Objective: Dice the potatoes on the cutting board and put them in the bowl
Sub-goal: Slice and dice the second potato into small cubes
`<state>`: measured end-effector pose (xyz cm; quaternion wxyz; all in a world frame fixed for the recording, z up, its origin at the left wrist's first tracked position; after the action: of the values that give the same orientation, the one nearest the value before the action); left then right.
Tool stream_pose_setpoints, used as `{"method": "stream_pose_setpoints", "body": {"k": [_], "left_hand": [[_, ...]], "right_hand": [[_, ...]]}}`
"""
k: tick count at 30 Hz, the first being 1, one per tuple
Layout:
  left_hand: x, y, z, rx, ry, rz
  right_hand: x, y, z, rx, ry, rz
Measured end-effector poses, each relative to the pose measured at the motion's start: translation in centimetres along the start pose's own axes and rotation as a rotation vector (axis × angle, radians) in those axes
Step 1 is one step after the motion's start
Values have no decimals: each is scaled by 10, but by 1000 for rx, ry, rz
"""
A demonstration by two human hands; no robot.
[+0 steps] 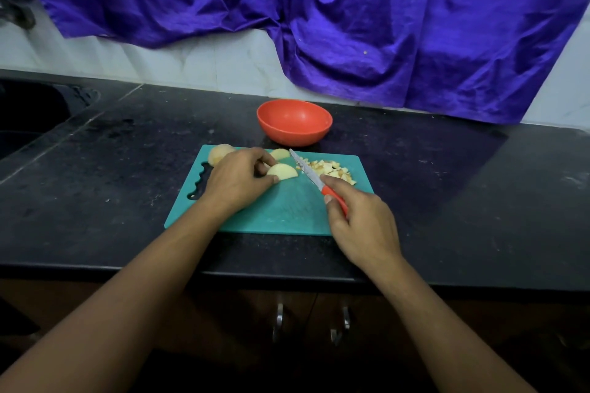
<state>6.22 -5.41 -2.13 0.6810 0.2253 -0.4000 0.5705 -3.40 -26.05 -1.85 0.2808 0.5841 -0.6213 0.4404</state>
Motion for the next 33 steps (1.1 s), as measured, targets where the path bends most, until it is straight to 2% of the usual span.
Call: {"method": "stream_pose_setpoints", "body": {"k": [7, 10, 17, 24, 29, 33], "left_hand": [[10, 32, 2, -89, -108, 88], [8, 48, 0, -117, -178, 66], [8, 61, 4, -169, -108, 27], [5, 55, 0, -156, -81, -25], [5, 59, -5, -164, -27, -51], [7, 59, 0, -117, -6, -10]], "right_hand": [[1, 1, 0, 2, -23, 10], [1, 1, -1, 5, -13, 12], [1, 4, -7, -16, -3, -21], [-6, 14, -22, -37, -77, -140], [-5, 21, -42, -3, 68, -187], [-6, 17, -53, 31, 146, -208]]}}
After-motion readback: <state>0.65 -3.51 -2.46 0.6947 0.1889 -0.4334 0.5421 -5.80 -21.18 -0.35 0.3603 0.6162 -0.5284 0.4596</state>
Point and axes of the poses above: each hand's wrist, its own y-axis away from the middle knuckle, its own x-axis out of the back of the hand, z = x × y, the point moved 7 cm from there along -y, towards the middle knuckle, and after that the axes turned 11 degrees about -z, right-handed, at the moved point
